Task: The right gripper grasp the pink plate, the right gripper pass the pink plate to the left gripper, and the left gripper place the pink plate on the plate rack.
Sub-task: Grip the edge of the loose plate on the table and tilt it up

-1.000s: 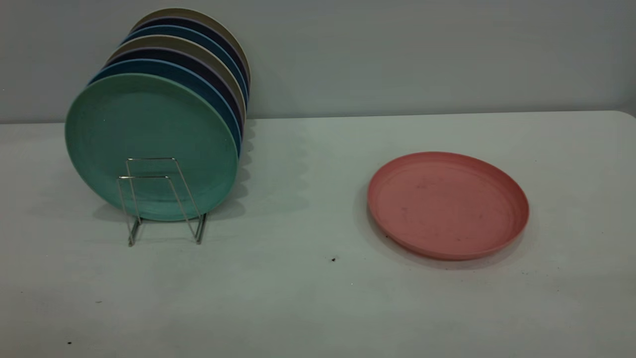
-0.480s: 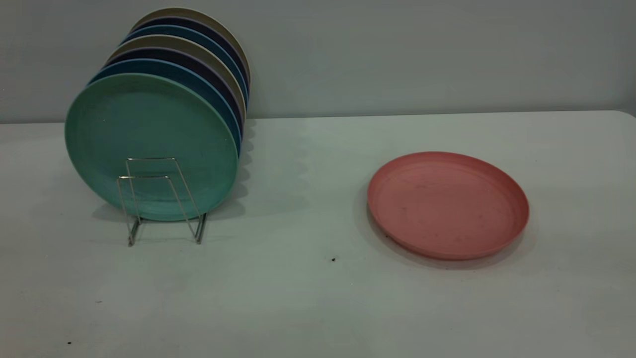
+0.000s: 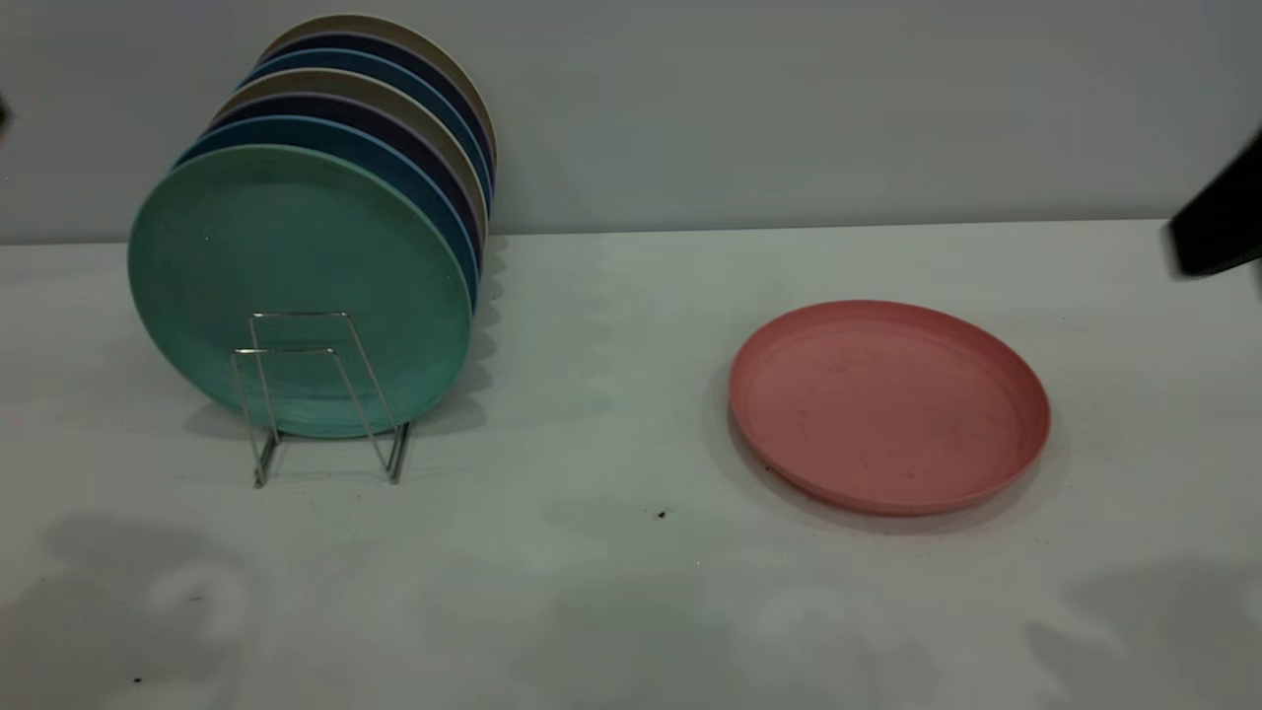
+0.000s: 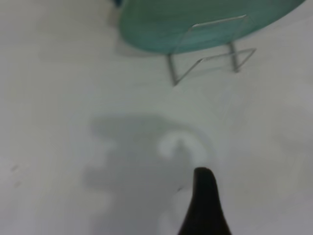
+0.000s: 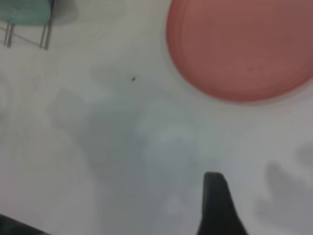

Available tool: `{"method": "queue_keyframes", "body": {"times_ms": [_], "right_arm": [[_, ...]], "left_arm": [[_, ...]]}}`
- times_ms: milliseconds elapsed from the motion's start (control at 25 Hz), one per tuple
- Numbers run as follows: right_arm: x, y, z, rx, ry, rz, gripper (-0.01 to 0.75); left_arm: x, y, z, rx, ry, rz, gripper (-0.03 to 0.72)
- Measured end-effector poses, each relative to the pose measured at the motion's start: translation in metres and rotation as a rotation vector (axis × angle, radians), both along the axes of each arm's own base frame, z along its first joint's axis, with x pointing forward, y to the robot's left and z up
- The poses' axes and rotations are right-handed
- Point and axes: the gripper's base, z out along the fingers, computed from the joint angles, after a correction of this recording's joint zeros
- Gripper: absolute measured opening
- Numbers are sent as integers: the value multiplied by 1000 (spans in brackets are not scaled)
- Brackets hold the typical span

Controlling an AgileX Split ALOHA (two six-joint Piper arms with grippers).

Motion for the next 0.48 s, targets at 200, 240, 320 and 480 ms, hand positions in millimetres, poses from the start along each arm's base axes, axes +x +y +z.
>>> {"method": "queue_keyframes", "body": {"times_ms": [200, 240, 320, 480], "right_arm": [[46, -1, -44, 18, 112, 0, 496], [57, -4, -53, 20, 134, -11, 496], [76, -11, -68, 30, 164, -40, 496], [116, -32, -95, 64, 202, -80, 494]], "left_arm": [[25, -16, -15, -134, 20, -72, 591], [29, -20, -18, -173, 24, -95, 591], [36, -28, -25, -239, 19, -140, 591], [47, -40, -35, -361, -5, -208, 591]]}}
